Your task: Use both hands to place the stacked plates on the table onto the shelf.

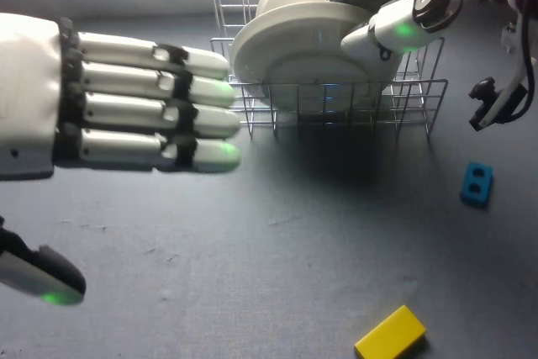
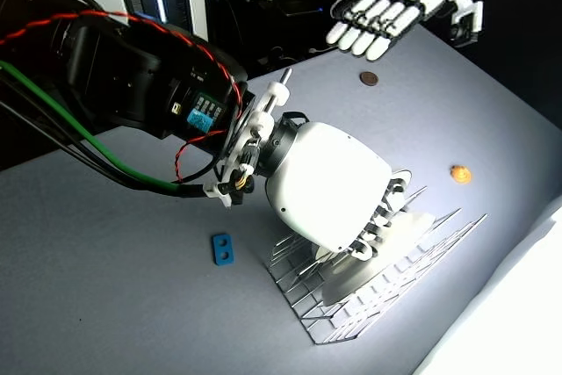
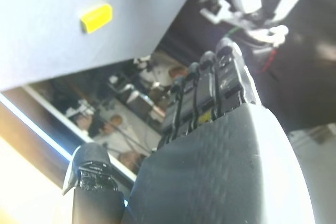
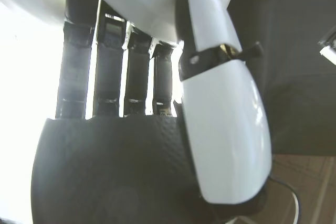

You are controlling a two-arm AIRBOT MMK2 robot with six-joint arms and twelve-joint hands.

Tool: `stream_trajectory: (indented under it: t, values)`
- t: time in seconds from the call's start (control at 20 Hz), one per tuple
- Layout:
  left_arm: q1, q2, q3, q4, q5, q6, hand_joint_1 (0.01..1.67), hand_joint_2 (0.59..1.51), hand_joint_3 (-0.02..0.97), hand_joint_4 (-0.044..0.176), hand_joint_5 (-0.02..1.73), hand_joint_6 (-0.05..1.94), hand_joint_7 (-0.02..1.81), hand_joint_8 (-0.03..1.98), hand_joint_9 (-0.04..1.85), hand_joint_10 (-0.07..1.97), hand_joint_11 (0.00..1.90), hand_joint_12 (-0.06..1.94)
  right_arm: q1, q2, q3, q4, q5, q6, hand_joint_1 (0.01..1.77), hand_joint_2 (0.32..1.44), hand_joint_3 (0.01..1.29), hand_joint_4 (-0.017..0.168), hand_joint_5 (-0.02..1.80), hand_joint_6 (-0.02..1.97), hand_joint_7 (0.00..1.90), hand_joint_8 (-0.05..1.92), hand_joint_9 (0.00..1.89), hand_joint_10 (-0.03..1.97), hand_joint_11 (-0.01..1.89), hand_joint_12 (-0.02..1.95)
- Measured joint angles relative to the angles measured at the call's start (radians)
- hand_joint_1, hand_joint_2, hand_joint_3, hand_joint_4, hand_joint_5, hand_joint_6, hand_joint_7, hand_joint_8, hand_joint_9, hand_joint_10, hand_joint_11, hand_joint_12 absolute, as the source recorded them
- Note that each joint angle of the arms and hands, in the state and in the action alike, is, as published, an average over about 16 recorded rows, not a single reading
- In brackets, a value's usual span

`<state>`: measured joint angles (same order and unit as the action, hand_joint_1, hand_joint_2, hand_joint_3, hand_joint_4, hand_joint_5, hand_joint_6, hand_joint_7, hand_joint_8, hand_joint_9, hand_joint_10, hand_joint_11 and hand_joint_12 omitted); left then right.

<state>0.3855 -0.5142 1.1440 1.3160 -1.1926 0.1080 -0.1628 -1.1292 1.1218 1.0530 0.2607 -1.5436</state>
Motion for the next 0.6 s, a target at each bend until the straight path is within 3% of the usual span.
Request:
stream_trajectory:
  t: [0.25, 0.6]
  values:
    - [-0.027, -0.007, -0.008, 0.039, -0.021, -0.023, 0.02, 1.147, 0.019, 0.003, 0.03, 0.0, 0.02, 0.01, 0.02, 0.02, 0.02, 0.01, 0.017, 0.011, -0.008, -0.001, -0.01, 0.0, 1.15, 1.04, 0.01, -0.004, 0.75, 0.57, 0.88, 0.42, 0.85, 0.54, 0.6, 1.24]
    - [-0.011, 0.004, -0.028, 0.075, -0.075, -0.047, 0.02, 1.147, 0.019, 0.005, 0.03, 0.0, 0.02, 0.01, 0.01, 0.02, 0.02, 0.01, 0.075, 0.073, -0.073, -0.037, -0.026, -0.012, 1.03, 1.03, 0.01, -0.003, 0.72, 0.14, 0.84, 0.07, 0.75, 0.37, 0.44, 1.27]
